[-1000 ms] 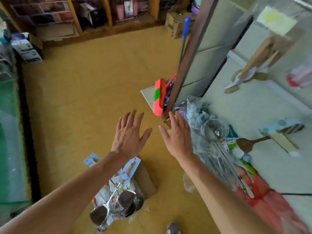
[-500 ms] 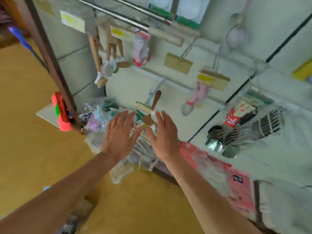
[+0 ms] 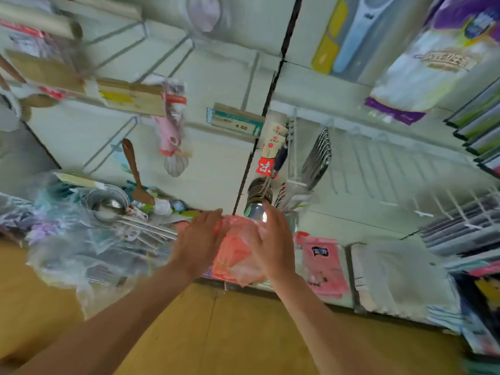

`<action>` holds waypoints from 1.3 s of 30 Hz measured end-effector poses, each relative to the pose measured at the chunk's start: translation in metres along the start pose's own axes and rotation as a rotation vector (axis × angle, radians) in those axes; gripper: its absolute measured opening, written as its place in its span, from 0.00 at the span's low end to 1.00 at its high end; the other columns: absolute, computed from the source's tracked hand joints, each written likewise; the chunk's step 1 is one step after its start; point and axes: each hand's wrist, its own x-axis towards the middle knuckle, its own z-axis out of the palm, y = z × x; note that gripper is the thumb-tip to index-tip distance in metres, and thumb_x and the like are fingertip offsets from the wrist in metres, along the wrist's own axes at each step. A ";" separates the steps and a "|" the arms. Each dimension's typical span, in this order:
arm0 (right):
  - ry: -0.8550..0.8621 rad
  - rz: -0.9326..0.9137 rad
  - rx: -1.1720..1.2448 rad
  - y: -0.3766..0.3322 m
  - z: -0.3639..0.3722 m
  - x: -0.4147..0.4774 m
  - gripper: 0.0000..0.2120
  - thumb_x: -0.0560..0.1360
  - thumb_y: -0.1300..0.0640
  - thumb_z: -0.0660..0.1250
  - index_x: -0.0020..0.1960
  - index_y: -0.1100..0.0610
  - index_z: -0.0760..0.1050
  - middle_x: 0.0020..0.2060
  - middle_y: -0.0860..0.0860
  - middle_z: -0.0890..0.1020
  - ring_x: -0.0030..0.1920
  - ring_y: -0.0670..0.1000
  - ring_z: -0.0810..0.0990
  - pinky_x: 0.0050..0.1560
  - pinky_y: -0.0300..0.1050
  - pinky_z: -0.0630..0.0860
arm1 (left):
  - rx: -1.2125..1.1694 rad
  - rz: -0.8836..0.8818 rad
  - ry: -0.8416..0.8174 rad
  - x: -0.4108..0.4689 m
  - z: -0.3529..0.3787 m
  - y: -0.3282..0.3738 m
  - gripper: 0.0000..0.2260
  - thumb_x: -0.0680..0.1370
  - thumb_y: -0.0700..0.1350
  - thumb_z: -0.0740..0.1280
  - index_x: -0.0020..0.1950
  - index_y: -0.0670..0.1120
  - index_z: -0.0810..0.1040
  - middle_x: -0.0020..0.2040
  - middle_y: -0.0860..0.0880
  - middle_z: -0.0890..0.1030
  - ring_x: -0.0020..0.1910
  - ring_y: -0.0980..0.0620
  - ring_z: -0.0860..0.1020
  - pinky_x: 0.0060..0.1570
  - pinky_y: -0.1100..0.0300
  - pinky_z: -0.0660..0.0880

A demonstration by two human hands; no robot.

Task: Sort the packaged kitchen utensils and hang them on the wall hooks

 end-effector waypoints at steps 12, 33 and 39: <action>0.195 0.289 0.219 0.156 -0.066 0.080 0.27 0.73 0.50 0.74 0.68 0.55 0.69 0.61 0.52 0.76 0.58 0.51 0.77 0.56 0.47 0.76 | -0.150 -0.104 -0.175 0.127 0.102 0.095 0.18 0.77 0.48 0.70 0.65 0.47 0.74 0.59 0.46 0.80 0.56 0.46 0.78 0.53 0.56 0.74; 0.024 0.101 0.540 0.184 -0.057 0.130 0.11 0.71 0.66 0.70 0.53 0.62 0.78 0.43 0.51 0.83 0.43 0.44 0.81 0.50 0.48 0.80 | -0.790 -0.287 -0.158 0.179 0.184 0.133 0.11 0.71 0.35 0.75 0.41 0.50 0.79 0.39 0.51 0.82 0.40 0.54 0.80 0.44 0.61 0.76; -0.060 0.095 0.583 0.182 -0.069 0.113 0.08 0.74 0.62 0.73 0.49 0.55 0.76 0.41 0.42 0.81 0.40 0.35 0.79 0.41 0.27 0.73 | -0.823 -0.280 -0.263 0.151 0.192 0.120 0.09 0.72 0.37 0.75 0.50 0.46 0.82 0.44 0.50 0.84 0.44 0.53 0.82 0.44 0.67 0.78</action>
